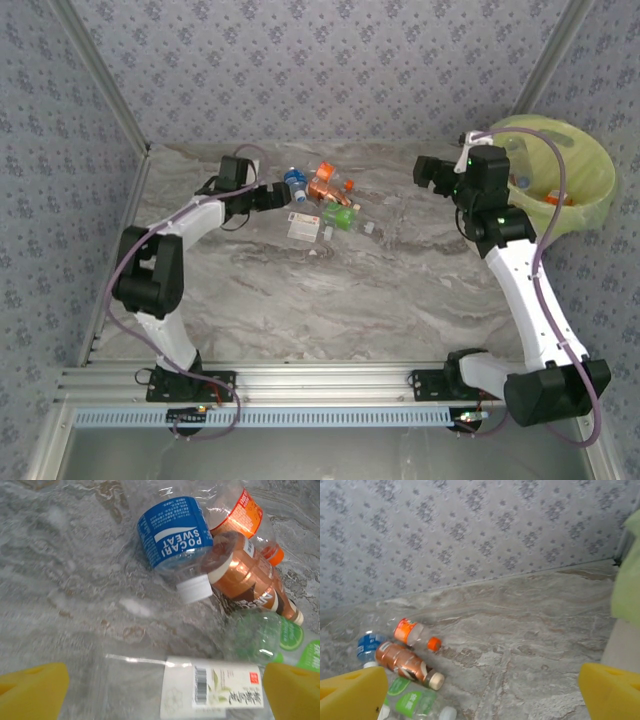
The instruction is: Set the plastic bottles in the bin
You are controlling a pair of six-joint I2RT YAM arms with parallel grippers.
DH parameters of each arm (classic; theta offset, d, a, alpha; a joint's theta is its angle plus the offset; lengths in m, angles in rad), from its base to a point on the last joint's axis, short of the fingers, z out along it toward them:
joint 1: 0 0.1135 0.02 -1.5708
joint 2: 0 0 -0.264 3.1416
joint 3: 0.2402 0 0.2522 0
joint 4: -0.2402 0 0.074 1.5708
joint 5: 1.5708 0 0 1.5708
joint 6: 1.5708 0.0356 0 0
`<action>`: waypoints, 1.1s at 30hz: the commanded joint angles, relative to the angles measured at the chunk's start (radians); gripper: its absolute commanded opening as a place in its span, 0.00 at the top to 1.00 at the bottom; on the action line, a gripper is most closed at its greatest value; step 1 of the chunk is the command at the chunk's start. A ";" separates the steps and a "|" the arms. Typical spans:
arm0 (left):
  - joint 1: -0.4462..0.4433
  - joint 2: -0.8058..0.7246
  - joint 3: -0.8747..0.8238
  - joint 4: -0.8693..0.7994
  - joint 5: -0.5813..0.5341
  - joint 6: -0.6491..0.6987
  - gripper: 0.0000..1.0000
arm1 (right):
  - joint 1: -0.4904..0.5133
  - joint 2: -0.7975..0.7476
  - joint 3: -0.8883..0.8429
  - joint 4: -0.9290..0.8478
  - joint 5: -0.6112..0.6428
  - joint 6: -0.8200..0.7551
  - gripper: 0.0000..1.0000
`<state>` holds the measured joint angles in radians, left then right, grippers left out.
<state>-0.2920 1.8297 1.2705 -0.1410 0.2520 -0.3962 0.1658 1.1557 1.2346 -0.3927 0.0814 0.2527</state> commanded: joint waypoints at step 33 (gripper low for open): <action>-0.362 -0.085 -0.346 0.046 -0.191 0.357 0.01 | 0.067 0.022 -0.010 -0.013 0.044 -0.044 0.00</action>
<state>-0.6079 1.7042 0.8917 -0.0082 0.1616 -0.1463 0.2253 1.1812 1.2072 -0.3943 0.0952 0.2302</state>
